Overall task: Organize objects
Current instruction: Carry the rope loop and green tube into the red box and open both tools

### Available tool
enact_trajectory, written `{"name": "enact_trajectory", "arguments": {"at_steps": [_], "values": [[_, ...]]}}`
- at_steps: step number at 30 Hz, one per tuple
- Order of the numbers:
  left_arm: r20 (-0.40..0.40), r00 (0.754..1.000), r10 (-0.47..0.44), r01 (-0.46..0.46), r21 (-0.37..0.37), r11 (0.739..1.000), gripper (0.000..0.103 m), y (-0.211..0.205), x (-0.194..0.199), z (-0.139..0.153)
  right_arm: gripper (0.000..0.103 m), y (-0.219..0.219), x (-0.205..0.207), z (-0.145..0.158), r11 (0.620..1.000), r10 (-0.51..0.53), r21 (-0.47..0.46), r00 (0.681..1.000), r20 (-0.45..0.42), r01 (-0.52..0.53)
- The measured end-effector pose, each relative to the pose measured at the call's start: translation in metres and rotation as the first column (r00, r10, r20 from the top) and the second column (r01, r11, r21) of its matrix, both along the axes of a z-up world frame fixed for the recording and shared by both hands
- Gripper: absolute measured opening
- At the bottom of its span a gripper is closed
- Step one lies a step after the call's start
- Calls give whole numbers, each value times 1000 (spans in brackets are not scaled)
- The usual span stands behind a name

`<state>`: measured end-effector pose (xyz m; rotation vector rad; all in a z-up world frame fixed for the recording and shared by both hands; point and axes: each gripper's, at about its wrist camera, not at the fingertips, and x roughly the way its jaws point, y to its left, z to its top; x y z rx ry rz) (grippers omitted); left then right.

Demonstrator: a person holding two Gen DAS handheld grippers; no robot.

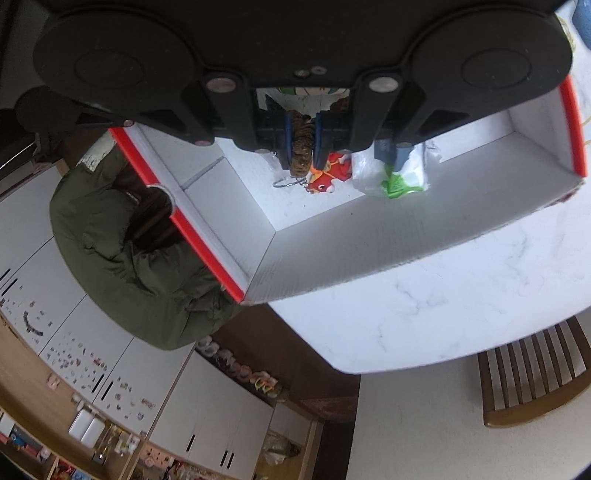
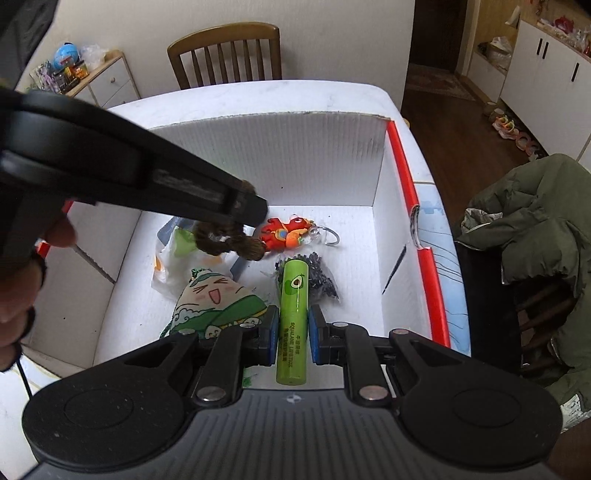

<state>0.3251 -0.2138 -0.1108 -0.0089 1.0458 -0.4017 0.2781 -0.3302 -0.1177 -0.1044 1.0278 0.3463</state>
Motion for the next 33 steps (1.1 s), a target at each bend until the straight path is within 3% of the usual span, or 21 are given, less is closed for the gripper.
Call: {"name": "enact_trajectory", "arguments": {"at_steps": [20,27,33], "values": [[-111,993,32,-21,96,995,15,-11,28,-41,16,-6,12,-13,1000,21,12,999,-24,-20],[-108,994,24,-11,119,993,28,-11,23,-40,17,-10,10,-9,1000,21,22,1000,-6,-21],[-91,995,39,-30,99,995,48,-6,17,-33,17,-13,7,-3,999,17,39,1000,3,-17]]}}
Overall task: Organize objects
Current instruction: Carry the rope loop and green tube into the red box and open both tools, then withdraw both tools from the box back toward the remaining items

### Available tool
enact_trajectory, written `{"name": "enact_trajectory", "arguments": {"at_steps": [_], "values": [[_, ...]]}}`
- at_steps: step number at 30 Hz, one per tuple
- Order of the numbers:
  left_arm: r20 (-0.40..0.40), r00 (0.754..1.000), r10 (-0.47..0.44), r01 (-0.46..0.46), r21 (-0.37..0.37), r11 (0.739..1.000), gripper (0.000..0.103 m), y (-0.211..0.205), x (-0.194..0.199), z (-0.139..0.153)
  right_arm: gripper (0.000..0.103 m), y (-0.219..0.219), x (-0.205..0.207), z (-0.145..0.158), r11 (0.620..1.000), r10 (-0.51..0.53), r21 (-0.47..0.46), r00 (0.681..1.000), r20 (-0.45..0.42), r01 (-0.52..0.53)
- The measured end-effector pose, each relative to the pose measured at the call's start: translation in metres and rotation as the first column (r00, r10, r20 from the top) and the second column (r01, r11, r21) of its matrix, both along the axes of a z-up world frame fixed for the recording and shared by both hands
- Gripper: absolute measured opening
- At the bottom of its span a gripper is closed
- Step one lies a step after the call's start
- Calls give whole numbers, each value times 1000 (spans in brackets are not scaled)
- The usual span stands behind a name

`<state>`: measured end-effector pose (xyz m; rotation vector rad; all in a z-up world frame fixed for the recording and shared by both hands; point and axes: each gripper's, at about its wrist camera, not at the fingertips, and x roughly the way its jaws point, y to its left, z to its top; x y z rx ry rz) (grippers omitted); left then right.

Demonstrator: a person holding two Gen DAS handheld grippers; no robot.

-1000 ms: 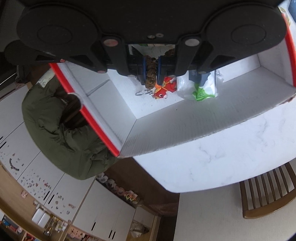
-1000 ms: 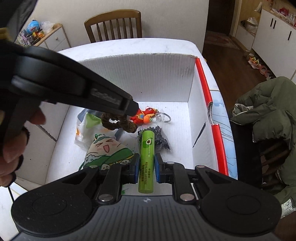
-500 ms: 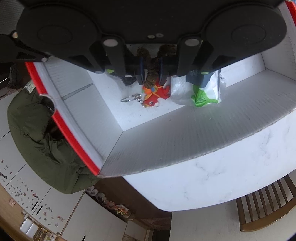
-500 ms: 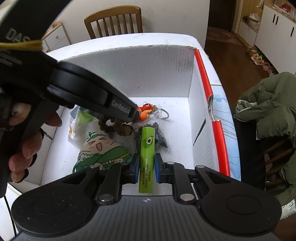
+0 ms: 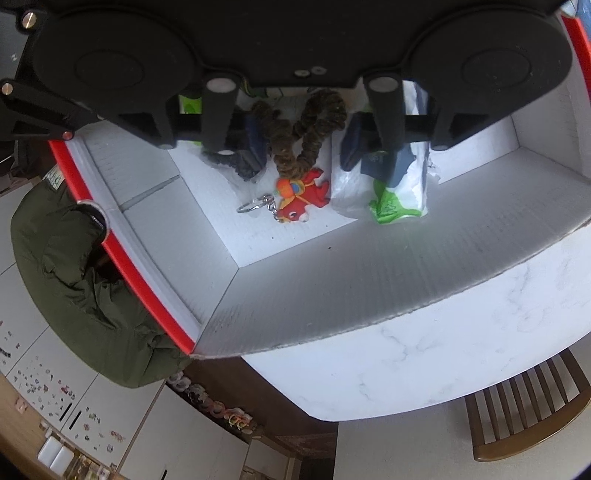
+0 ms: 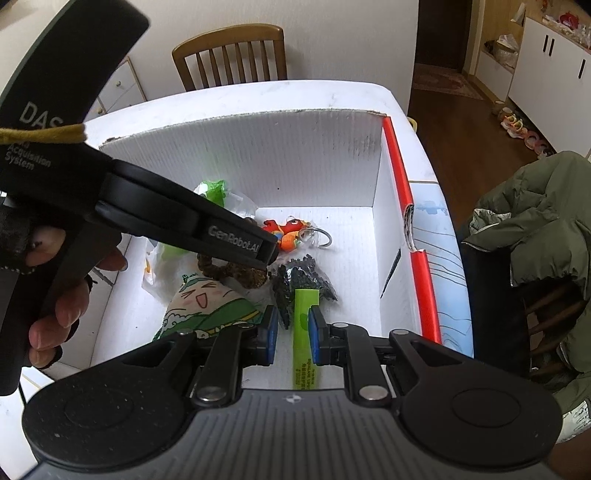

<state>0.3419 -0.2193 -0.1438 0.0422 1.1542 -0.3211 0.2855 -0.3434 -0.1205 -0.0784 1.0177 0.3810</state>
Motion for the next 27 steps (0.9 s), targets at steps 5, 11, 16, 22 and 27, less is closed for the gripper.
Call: {"name": "enact_trajectory", "arguments": {"at_steps": [5,11,16,22,27], "values": [[32,999,6,-6,-25,1000,58,5,-9,12,18,-6,-5,9,999,-6,34,1000,19,6],[96,995,14,-10,-41,999,64,14,-27,32,24,-12,-12,21,998,-16,63,999,45,13],[155,988,14,-4,-64,998,68,23,-46,52,24,-16,-21,31,997,-18,72,998,63,14],[224,975,10,10,-86,996,72,37,-72,75,34,-15,-34,48,997,-6,83,995,99,-2],[271,962,19,12,-112,994,76,54,-99,93,51,-13,-47,64,993,7,112,990,138,-22]]}}
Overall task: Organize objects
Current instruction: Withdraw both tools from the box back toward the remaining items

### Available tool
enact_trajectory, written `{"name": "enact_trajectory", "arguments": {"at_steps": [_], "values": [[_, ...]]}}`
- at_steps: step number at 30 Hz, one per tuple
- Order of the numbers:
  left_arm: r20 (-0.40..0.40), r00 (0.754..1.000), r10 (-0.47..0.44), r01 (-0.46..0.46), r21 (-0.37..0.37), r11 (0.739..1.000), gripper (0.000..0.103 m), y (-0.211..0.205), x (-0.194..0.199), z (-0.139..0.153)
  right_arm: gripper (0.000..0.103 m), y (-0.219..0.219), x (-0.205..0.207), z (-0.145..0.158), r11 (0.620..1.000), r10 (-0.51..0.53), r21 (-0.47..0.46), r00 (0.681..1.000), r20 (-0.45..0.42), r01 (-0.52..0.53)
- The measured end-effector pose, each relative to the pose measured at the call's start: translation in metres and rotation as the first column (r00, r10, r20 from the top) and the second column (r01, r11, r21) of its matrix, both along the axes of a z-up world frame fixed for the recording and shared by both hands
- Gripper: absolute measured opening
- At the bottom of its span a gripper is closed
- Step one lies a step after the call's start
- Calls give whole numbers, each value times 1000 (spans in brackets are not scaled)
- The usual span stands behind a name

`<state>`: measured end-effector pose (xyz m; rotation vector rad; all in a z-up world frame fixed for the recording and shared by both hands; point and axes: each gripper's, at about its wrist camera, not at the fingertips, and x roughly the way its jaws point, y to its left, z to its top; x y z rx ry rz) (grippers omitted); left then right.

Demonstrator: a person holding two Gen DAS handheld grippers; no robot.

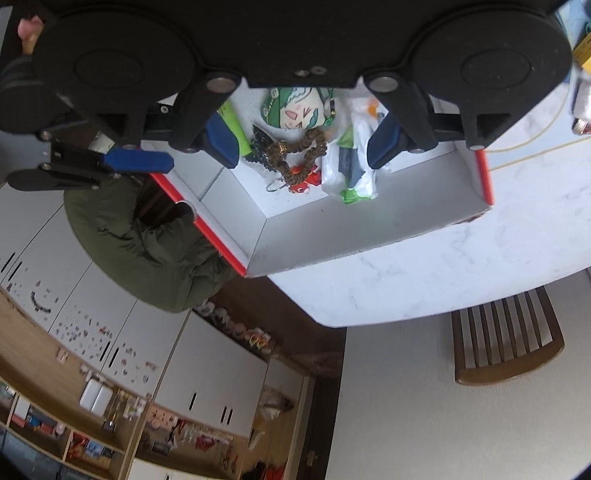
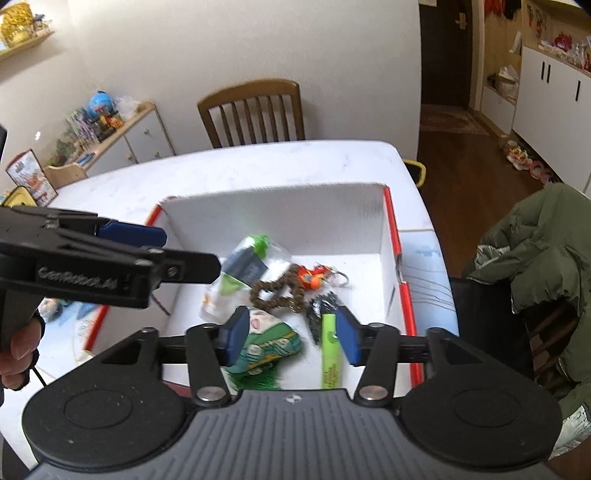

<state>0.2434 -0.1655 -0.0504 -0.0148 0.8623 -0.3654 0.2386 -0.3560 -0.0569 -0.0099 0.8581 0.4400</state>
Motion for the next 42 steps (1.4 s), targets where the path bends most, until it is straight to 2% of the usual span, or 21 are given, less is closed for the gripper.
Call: {"name": "enact_trajectory", "arguments": {"at_steps": [3,10,16,20,31,42], "values": [[28,1000,5,-4,-7,1000,79,12,-13,9,53,5,-9,8,1000,11,0,1000,21,-11],[77,997,21,-19,-27,999,84,43,-43,26,65,20,-26,21,999,32,3,997,65,-32],[106,993,49,-46,-25,999,91,72,-65,30,73,38,-40,29,999,35,17,995,92,-36],[102,993,66,-63,-34,997,91,96,-77,29,79,54,-48,29,999,30,31,996,88,-33],[114,986,126,-125,-12,992,102,171,-103,22,80,115,-66,22,999,13,53,1000,27,-14],[116,976,186,-191,35,981,103,242,-113,3,80,195,-70,15,998,59,25,998,0,-59]]}}
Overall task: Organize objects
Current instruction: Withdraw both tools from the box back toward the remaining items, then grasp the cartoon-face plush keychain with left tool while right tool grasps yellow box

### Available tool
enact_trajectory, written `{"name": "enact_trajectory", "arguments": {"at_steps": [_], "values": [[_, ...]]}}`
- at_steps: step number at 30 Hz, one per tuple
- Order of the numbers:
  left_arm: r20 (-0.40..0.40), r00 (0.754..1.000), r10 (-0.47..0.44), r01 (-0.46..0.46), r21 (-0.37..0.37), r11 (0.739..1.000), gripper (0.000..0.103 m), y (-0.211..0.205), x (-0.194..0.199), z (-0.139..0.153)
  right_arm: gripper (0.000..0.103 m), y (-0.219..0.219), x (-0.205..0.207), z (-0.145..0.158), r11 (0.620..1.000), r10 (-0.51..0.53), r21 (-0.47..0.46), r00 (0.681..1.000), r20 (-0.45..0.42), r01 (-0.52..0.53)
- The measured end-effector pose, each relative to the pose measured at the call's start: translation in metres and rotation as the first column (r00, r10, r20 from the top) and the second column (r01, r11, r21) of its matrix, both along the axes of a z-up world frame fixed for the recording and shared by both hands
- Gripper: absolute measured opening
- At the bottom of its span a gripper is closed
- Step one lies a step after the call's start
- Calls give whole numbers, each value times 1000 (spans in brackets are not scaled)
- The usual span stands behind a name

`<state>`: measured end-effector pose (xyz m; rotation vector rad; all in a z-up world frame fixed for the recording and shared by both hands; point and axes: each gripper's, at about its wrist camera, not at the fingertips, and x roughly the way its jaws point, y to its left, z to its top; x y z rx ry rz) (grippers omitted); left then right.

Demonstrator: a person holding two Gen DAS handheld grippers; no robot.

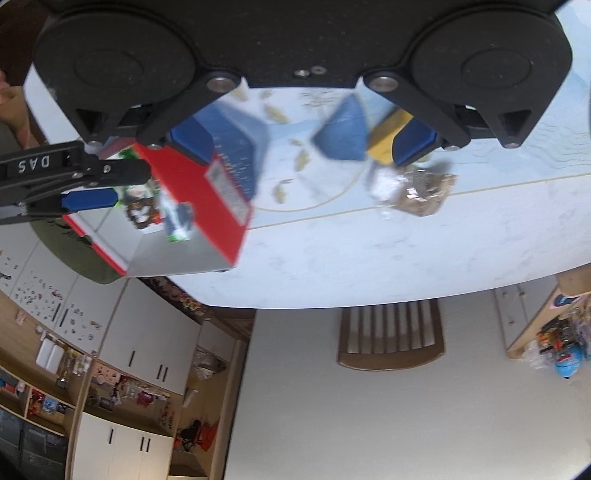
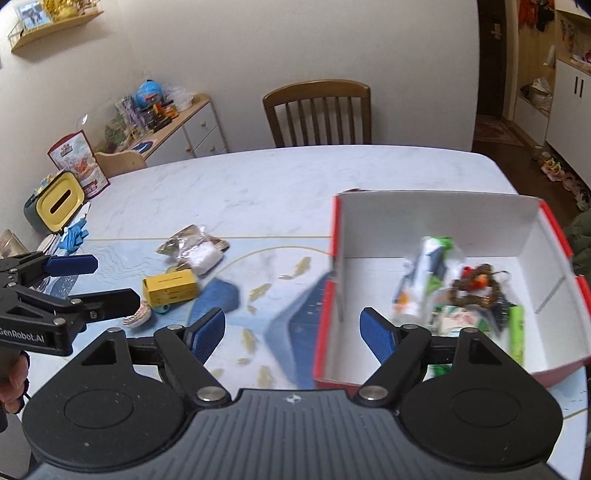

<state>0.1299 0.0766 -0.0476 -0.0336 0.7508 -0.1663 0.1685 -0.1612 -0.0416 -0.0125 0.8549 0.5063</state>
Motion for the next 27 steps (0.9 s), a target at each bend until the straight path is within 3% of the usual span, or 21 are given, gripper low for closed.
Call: {"name": "enact_trajectory", "arguments": {"at_steps": [15,27], "values": [[-80,993,86,-91,-58,994,103,80,3,-45,80,108,25,-26,997,50,-50,996,-68,-54],[-143,981,129,-149,-135,980,102,108,11,-90,80,186,51,-52,994,59,-83,988,-143,-72]]}}
